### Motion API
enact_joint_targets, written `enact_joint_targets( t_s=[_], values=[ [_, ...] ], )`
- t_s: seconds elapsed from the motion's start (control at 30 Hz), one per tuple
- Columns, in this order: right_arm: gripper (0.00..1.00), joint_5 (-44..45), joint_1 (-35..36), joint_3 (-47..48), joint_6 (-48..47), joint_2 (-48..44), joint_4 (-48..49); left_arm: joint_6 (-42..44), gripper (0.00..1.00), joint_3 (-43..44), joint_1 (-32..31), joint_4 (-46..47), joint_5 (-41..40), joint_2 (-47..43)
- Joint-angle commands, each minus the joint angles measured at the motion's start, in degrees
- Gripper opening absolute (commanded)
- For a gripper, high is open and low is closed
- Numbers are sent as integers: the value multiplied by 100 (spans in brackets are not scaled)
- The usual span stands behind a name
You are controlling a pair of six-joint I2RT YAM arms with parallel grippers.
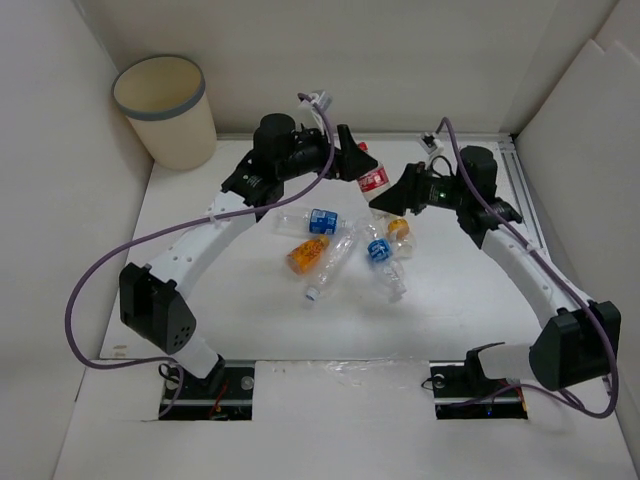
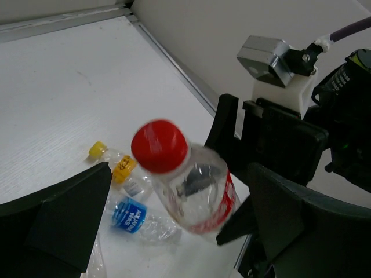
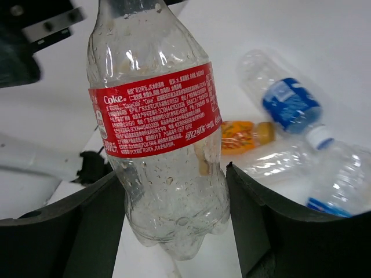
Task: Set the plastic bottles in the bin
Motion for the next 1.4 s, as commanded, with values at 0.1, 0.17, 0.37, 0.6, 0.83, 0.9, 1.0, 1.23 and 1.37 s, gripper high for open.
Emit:
enact_joint_targets(
  t_s=[0.1, 0.17, 0.37, 0.6, 0.83, 0.9, 1.0, 1.23, 1.37],
  values=[
    [0, -782, 578, 185, 436, -65, 1220, -48, 100, 291, 30, 892, 802, 191],
    [0, -720, 641, 239, 515, 6, 1344, -101, 100, 291, 30, 954, 933, 244],
    [0, -255, 773, 292, 849, 260, 1784, -154, 90, 160, 30, 848, 934, 297],
    [1, -8, 658, 397, 972, 445, 1907, -154, 16, 176, 82, 726, 881, 121],
    [100, 395, 588, 380, 972, 314, 1969, -646, 0, 483, 662, 830, 618, 287],
    [100, 597, 282, 170, 911, 147, 1856, -698, 0, 964, 987, 559, 276, 428],
    [100, 1131, -26, -33, 850, 67, 1504, -629, 0, 1903, 1530, 102, -372, 735],
    [100, 1442, -177, -473, 595, -223, 1037, -636, 0, 3804, 2866, -295, -2876, 1754],
    [100, 1573, 156, -745, 464, -355, 1037, -909, 0, 3719, 3422, 617, -3766, 2098]
  ],
)
